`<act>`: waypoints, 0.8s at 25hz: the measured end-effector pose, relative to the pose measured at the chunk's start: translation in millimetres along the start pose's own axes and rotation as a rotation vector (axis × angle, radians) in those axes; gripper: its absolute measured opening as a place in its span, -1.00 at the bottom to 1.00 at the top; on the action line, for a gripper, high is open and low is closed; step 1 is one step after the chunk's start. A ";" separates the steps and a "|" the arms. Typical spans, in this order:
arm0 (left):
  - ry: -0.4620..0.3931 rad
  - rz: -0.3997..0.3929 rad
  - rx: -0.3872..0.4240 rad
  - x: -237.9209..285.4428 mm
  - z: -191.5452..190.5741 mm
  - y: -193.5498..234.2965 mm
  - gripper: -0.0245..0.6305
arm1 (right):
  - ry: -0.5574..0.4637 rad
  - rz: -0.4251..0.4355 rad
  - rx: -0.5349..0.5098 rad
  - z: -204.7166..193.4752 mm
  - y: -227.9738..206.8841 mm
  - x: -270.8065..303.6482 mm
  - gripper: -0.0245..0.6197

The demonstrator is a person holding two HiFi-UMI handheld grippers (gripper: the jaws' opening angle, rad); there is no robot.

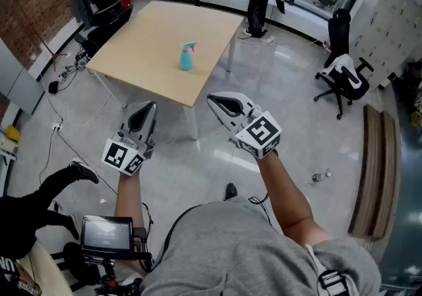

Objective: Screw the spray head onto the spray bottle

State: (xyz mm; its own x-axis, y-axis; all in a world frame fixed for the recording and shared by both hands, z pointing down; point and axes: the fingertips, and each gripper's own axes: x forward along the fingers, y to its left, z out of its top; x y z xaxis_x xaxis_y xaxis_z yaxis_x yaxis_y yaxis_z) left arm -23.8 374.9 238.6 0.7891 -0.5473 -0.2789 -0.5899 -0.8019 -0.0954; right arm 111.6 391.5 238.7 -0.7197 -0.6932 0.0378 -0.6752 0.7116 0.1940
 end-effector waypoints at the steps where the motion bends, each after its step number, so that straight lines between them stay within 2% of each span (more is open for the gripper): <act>1: 0.001 0.000 -0.001 -0.5 0.3 -0.5 -0.91 | 0.000 0.000 0.000 0.7 0.6 -0.7 -0.90; 13: 0.011 -0.001 -0.025 -4.4 -5.5 -7.9 -0.91 | 0.006 -0.008 0.022 -4.0 5.2 -7.6 -0.90; 20: 0.012 -0.006 -0.043 -9.2 -8.2 -9.9 -0.91 | -0.034 -0.006 0.067 2.5 10.7 -11.1 -0.90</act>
State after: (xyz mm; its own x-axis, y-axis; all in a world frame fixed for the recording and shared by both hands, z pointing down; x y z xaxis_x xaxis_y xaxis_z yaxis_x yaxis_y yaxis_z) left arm -23.8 385.9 249.9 0.7950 -0.5449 -0.2667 -0.5771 -0.8148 -0.0554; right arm 112.0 407.1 237.9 -0.7201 -0.6938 0.0035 -0.6878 0.7145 0.1280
